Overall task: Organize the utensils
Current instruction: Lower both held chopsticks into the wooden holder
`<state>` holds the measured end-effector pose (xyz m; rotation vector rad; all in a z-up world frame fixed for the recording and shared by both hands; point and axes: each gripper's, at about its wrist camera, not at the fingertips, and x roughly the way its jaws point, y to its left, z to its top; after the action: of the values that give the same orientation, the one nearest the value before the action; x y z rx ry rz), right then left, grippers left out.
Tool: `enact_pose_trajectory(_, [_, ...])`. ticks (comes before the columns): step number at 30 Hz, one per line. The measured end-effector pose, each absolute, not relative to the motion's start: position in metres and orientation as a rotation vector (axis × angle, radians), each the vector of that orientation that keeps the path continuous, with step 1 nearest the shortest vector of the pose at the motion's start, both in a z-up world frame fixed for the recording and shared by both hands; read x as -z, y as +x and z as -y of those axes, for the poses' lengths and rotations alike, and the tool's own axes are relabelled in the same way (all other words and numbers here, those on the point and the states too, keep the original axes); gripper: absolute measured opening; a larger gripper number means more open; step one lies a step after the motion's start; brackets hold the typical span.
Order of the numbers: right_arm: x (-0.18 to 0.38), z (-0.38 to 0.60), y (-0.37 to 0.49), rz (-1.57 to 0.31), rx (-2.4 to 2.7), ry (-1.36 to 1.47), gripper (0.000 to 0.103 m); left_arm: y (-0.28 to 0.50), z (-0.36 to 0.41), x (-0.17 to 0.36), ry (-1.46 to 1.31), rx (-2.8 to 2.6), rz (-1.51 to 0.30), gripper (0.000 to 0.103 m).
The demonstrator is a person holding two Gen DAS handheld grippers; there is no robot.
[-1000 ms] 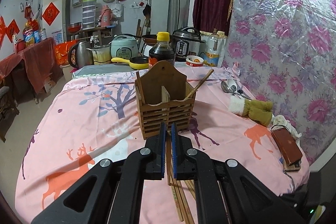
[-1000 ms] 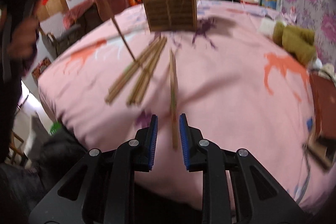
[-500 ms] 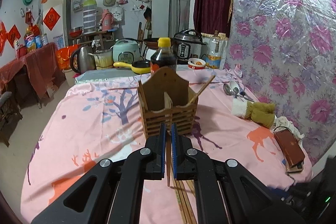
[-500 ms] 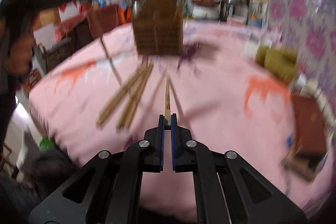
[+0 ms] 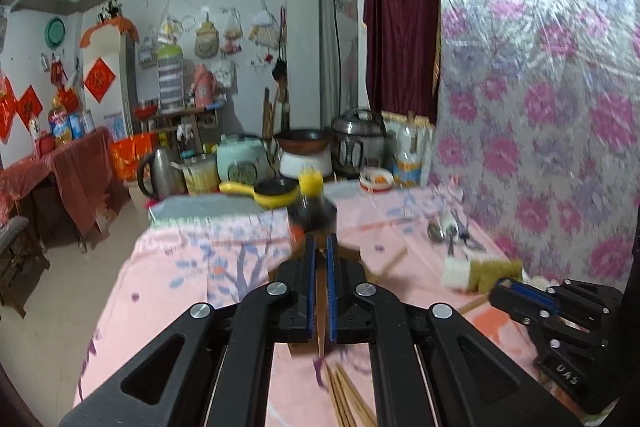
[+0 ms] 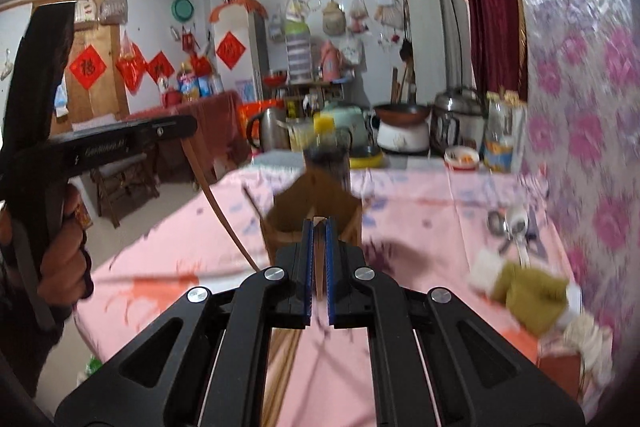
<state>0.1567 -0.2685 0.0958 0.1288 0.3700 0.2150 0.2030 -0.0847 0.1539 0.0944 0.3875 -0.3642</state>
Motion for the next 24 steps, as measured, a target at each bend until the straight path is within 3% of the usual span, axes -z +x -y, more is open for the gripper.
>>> enact_pose_trajectory(7, [-0.115, 0.252, 0.217, -0.309, -0.144, 0.105, 0.006, 0.243, 0.088, -0.175, 0.045, 0.309, -0.301, 0.006])
enact_pose_trajectory(13, [-0.054, 0.249, 0.271, -0.474, -0.097, 0.141, 0.009, 0.305, 0.085, -0.11, 0.006, 0.22, -0.425, 0.008])
enact_pose_trajectory(22, [-0.061, 0.256, 0.245, -0.427, -0.107, 0.152, 0.011, 0.318, 0.082, -0.087, 0.023, 0.218, -0.488, 0.007])
enact_pose_trajectory(24, [-0.059, 0.257, 0.246, -0.433, -0.109, 0.155, 0.011, 0.318, 0.089, -0.083, 0.048, 0.23, -0.505, 0.026])
